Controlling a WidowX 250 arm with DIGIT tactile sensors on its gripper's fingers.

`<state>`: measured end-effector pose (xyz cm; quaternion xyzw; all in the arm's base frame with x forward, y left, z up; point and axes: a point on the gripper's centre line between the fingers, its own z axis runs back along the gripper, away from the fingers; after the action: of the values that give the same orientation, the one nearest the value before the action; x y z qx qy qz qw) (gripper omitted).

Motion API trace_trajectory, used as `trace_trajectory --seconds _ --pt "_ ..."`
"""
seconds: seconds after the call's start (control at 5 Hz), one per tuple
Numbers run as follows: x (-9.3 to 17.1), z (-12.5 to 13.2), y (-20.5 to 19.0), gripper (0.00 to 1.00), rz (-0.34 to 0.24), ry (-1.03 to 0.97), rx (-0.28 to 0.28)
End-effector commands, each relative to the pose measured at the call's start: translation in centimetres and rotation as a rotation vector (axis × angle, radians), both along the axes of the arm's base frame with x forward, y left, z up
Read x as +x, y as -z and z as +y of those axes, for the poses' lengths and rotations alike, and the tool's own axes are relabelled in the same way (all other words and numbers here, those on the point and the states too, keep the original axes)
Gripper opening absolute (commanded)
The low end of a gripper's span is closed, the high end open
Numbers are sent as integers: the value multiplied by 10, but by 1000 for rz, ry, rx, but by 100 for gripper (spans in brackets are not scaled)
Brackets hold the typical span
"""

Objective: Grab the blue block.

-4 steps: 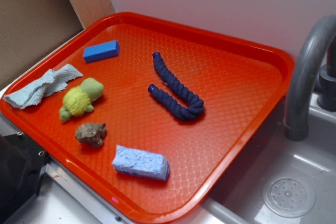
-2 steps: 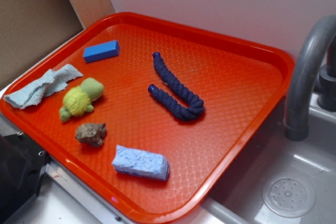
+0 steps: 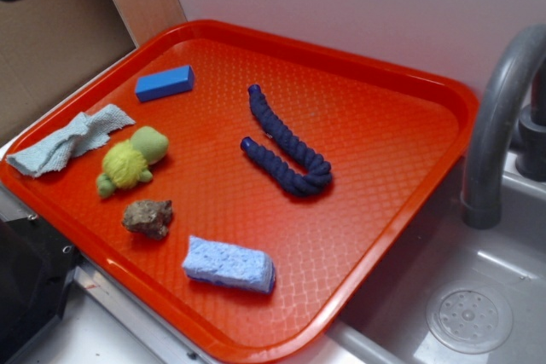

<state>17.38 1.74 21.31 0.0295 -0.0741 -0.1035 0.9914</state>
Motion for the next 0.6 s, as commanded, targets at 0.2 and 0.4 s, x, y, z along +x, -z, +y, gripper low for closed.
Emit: trace_trajectory --seconds 0.2,0.4 --pt "70 51 90 100 30 258 84" --pt "88 70 130 100 61 253 50"
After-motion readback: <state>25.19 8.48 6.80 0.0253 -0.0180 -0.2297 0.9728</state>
